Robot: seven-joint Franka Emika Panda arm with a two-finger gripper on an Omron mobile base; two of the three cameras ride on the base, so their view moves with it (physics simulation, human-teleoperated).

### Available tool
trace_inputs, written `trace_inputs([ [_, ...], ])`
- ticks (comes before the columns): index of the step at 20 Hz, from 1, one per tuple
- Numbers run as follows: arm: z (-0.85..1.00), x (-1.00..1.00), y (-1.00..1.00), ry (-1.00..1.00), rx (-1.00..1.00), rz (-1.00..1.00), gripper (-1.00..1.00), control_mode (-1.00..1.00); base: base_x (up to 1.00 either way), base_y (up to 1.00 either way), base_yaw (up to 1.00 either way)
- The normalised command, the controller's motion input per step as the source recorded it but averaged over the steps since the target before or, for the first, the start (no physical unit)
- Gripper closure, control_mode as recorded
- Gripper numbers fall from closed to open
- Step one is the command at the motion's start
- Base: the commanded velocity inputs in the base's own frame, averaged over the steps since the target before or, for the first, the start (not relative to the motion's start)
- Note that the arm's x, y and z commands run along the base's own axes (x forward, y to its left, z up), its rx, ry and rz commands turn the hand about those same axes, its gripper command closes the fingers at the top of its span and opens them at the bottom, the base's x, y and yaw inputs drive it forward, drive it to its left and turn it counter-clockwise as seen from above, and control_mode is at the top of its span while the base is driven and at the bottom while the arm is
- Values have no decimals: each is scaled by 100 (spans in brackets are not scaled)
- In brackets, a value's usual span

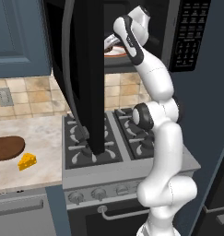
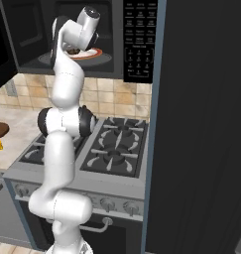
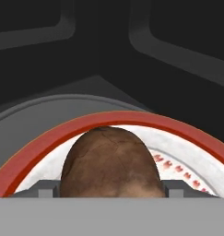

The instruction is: Retrieve the reheated potato from the microwave, then place the potato, cheese, and condiment on the cutting board.

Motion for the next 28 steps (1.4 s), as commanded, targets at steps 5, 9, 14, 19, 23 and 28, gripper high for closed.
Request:
trace_inputs([
  [5,0,-34,0,0,1,-10,100,-100,0,0,0],
  [9,0,-45,0,0,5,-18,100,-100,0,0,0],
  [14,-2,-59,0,-9,6,-18,100,-100,0,0,0],
  [19,-24,-73,0,-21,5,-17,100,-100,0,0,0],
  [23,-44,-78,-2,-30,4,-13,100,-100,0,0,0],
  [28,-19,-68,-1,-16,11,-15,100,-100,0,0,0],
])
